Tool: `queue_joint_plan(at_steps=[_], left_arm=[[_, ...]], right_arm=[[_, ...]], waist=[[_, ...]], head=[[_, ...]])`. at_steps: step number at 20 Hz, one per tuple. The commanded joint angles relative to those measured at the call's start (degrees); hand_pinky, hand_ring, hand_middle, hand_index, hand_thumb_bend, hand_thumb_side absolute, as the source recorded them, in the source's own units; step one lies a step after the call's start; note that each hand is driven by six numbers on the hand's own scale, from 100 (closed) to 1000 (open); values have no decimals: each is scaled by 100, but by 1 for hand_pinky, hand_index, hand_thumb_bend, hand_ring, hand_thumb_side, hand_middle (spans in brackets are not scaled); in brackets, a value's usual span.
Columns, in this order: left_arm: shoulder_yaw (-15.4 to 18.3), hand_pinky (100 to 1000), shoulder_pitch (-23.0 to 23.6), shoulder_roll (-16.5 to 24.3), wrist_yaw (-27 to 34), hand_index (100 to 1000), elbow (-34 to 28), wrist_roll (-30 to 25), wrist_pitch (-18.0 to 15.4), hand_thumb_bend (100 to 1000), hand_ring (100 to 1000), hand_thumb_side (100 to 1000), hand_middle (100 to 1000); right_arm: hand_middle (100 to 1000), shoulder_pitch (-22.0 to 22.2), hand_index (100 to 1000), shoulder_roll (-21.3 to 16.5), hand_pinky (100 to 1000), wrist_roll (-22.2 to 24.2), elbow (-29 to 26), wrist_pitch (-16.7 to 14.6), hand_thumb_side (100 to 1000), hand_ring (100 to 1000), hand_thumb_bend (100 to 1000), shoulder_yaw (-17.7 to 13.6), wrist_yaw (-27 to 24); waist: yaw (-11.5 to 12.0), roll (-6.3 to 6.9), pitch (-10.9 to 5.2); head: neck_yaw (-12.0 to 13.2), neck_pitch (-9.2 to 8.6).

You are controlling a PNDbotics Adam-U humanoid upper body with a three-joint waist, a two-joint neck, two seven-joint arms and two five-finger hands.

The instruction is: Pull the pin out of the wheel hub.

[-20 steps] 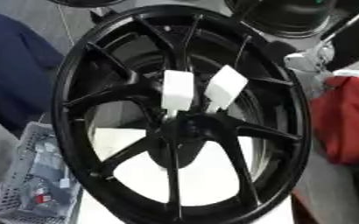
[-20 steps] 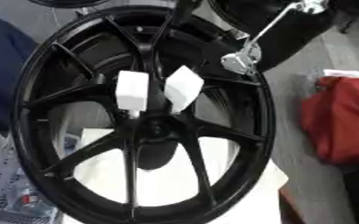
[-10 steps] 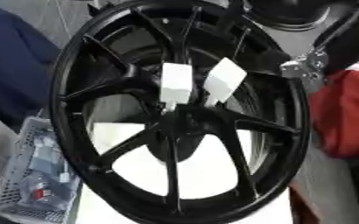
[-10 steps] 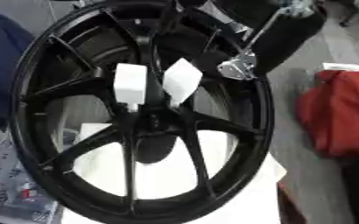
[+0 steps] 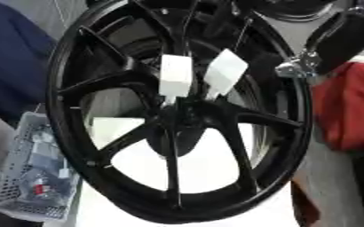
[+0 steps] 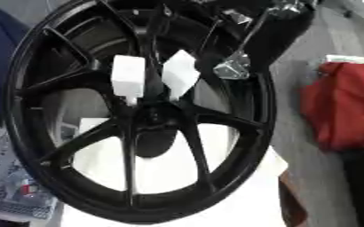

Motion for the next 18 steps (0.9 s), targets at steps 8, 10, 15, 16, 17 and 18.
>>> queue_joint_plan(at_steps=[8,10,15,16,17,18], left_arm=[[4,822,-117,77,55,888,-117,-49,17,160,597,838,732],[-2,822,-127,73,53,888,-117,-62,20,160,597,839,732],[-10,822,-155,60,52,887,-117,-80,17,161,597,840,732],[-12,823,-161,56,53,887,-117,-84,17,161,597,840,732],[-14,823,-168,53,53,887,-117,-90,17,161,597,841,732],[-16,823,-174,50,53,887,-117,-96,17,161,597,841,732]], right_arm=[[853,47,946,-32,921,0,181,-198,100,933,261,48,313],[853,64,945,-13,920,0,227,-223,100,931,265,55,381],[842,108,933,32,914,0,340,-246,100,922,251,46,465],[840,117,932,41,914,0,353,-246,100,921,241,42,476],[834,127,928,52,912,0,366,-248,100,918,221,44,478],[830,135,926,63,912,0,377,-250,100,916,212,50,467]], waist=[[59,68,-18],[69,69,-3],[99,75,40],[106,77,48],[115,79,55],[122,79,62]], head=[[78,7],[84,-1],[85,-6],[82,-9],[81,-12],[81,-14]])
